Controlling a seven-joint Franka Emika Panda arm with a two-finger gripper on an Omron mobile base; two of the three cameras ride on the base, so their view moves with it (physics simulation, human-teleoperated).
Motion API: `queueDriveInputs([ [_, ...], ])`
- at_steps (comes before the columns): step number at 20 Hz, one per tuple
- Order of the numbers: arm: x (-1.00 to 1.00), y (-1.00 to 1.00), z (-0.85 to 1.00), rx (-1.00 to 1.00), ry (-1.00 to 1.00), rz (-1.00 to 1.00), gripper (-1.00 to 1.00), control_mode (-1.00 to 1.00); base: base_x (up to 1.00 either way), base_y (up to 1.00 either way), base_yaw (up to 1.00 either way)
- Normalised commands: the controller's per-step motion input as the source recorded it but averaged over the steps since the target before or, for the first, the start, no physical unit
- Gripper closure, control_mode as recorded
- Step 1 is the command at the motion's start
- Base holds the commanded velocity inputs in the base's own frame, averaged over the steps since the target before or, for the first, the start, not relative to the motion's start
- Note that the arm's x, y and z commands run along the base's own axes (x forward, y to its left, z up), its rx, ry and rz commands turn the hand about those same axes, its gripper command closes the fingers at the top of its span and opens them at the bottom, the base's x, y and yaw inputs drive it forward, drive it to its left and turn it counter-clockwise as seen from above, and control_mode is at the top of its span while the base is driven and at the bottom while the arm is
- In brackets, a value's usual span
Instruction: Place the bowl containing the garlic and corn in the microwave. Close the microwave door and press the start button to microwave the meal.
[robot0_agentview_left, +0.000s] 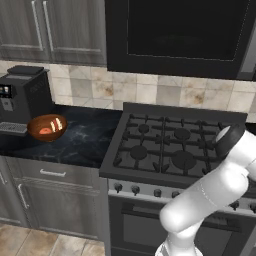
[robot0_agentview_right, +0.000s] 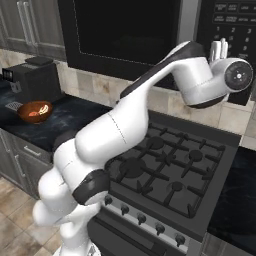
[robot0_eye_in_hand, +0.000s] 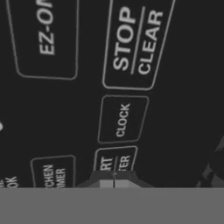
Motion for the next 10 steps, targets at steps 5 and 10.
queueDriveInputs([
  [5, 0.32, 0.08, -0.69, 0.02, -0.26, 0.00, 1.00, -1.00, 0.00, 0.00, 0.00],
  [10, 0.00, 0.63, -0.92, 0.00, -0.48, -0.07, 1.00, -1.00, 0.00, 0.00, 0.00],
])
